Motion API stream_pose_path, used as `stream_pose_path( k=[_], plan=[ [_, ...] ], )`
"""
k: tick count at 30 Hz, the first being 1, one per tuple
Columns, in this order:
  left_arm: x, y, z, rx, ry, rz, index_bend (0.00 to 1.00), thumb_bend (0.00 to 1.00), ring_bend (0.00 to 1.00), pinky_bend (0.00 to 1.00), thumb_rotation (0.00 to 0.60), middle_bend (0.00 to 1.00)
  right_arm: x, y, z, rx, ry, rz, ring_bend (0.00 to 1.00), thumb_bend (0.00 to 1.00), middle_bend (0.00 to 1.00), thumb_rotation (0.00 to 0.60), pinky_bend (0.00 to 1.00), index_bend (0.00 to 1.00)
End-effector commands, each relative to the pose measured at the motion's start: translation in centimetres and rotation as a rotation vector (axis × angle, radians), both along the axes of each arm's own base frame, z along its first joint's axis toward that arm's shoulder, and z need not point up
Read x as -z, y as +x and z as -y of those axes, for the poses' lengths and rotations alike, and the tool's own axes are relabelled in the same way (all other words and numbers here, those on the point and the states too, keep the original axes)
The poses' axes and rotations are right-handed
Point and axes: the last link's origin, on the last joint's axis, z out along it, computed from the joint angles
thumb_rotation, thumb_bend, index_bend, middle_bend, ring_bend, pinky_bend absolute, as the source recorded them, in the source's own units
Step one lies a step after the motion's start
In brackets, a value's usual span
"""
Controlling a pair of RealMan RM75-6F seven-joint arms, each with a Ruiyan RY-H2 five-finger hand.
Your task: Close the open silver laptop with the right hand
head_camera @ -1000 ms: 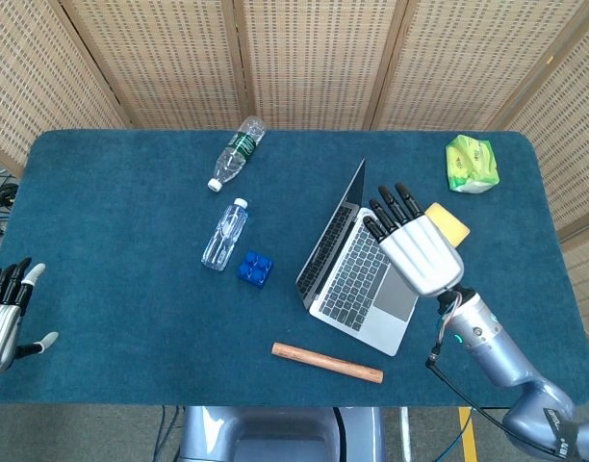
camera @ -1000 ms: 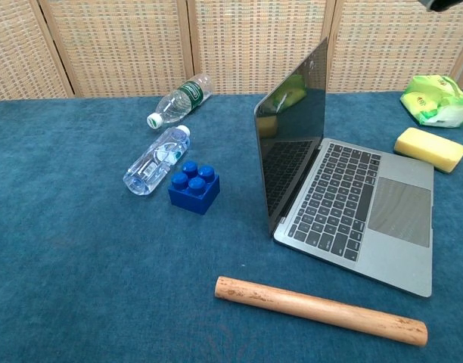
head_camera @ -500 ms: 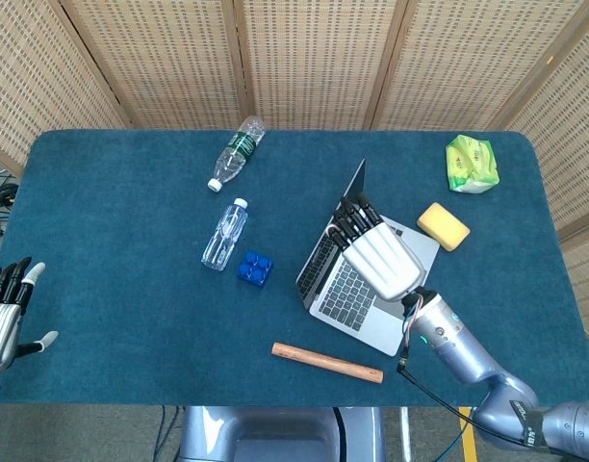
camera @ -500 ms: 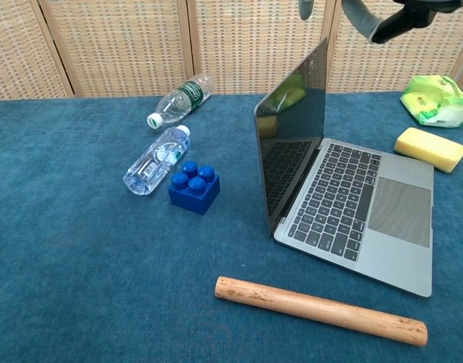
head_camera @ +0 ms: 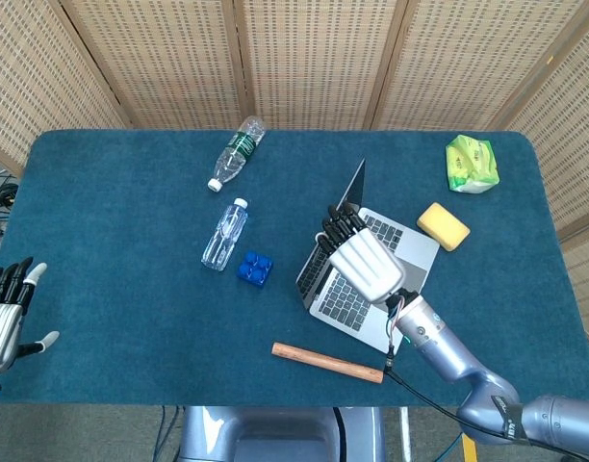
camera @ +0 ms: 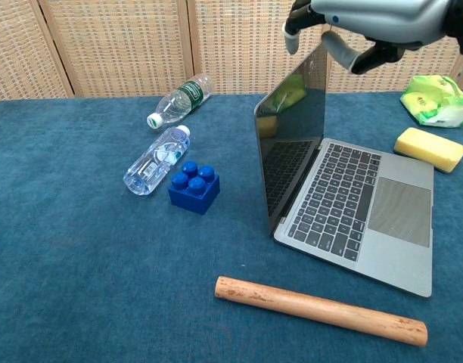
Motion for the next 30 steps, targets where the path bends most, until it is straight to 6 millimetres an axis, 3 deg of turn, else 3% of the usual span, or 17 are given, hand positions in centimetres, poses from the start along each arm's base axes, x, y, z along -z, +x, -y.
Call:
stream_pose_path(
  k=[1,18,30],
  plan=[
    [0.1,0.0,0.0,-0.001,-0.002,-0.001,0.00,0.08,0.00,0.00,0.600,0.00,0.3,0.1,0.0,0.000,0.006,0.002,0.15,0.85,0.27,0.600,0.17,0.31],
    [0.3,0.1,-0.1,0.003,-0.009,-0.005,0.00,0.08,0.00,0.00,0.600,0.00,2.1,2.1,-0.4,-0.027,0.032,-0.003,0.15,0.86,0.27,0.600,0.17,0.31],
    [0.3,0.1,-0.1,0.003,-0.012,-0.005,0.00,0.08,0.00,0.00,0.600,0.00,3.5,2.2,-0.1,-0.010,0.041,-0.035,0.15,0.87,0.27,0.600,0.17,0.31]
  ],
)
